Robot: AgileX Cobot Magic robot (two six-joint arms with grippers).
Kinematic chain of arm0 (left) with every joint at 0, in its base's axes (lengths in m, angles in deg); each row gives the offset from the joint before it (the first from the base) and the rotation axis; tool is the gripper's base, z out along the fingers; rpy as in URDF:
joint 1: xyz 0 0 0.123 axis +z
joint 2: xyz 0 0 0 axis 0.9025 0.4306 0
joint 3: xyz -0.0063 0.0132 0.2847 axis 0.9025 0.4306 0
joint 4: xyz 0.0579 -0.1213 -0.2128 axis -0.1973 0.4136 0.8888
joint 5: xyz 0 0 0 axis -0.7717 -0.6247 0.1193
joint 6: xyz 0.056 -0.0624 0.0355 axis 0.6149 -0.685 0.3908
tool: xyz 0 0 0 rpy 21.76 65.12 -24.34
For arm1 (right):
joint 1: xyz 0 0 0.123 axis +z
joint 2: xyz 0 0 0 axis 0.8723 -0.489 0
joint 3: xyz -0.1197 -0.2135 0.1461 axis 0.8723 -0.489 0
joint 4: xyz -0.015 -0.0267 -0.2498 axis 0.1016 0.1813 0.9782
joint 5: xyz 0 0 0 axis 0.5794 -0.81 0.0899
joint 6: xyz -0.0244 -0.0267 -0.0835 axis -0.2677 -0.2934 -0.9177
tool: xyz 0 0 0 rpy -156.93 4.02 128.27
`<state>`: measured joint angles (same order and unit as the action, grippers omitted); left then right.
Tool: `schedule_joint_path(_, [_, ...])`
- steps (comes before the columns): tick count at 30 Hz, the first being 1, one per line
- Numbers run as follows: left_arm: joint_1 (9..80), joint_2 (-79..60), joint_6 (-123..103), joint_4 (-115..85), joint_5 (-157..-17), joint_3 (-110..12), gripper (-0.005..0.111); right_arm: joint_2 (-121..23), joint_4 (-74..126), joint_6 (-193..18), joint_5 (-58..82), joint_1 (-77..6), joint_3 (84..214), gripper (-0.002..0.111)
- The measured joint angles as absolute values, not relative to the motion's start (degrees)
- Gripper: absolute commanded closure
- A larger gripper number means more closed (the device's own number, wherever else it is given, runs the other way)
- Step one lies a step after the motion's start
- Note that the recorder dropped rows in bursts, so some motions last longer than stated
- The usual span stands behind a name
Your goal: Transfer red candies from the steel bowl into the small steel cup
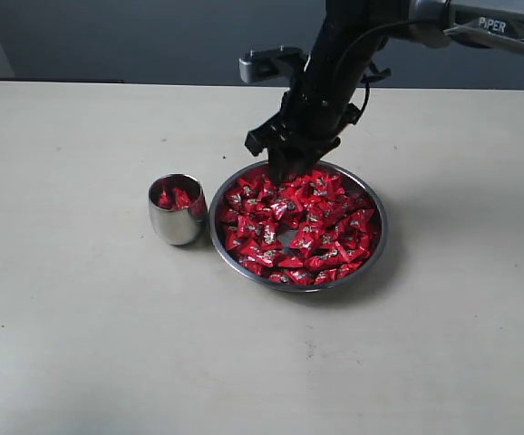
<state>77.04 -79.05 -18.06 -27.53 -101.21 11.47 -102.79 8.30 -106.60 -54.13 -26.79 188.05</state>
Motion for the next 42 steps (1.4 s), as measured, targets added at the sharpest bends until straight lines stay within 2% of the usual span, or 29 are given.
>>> schedule_joint_path(3, [77.04, -79.05, -18.06, -27.53, -101.21, 11.47, 0.106, -102.79, 10.13, -106.39, -51.93, -26.79, 184.54, 0.051])
schedule_joint_path(16, [77.04, -79.05, -18.06, -27.53, -101.21, 11.47, 0.106, -105.73, 11.23, -104.72, -45.22, -26.79, 182.36, 0.052])
schedule_joint_path(18, [77.04, -79.05, -18.06, -27.53, -101.21, 11.47, 0.106, -106.79, 10.14, -104.46, -44.29, -26.79, 182.36, 0.058])
schedule_joint_path(21, [77.04, -79.05, -18.06, -27.53, -101.21, 11.47, 0.106, -107.59, 9.51, -103.72, -42.73, -26.79, 182.36, 0.083])
schedule_joint_path(22, [77.04, -79.05, -18.06, -27.53, -101.21, 11.47, 0.106, -107.59, 9.51, -103.63, -42.44, -26.79, 182.36, 0.097])
schedule_joint_path(23, [77.04, -79.05, -18.06, -27.53, -101.21, 11.47, 0.106, -107.59, 9.41, -103.41, -42.21, -26.79, 182.36, 0.106])
schedule_joint_path(34, [77.04, -79.05, -18.06, -27.53, -101.21, 11.47, 0.106, -102.70, 11.34, -100.80, -43.89, -26.79, 182.36, 0.108])
schedule_joint_path(42, [77.04, -79.05, -18.06, -27.53, -101.21, 11.47, 0.106, -98.66, -9.24, -111.81, -41.59, -22.75, 182.36, 0.109])
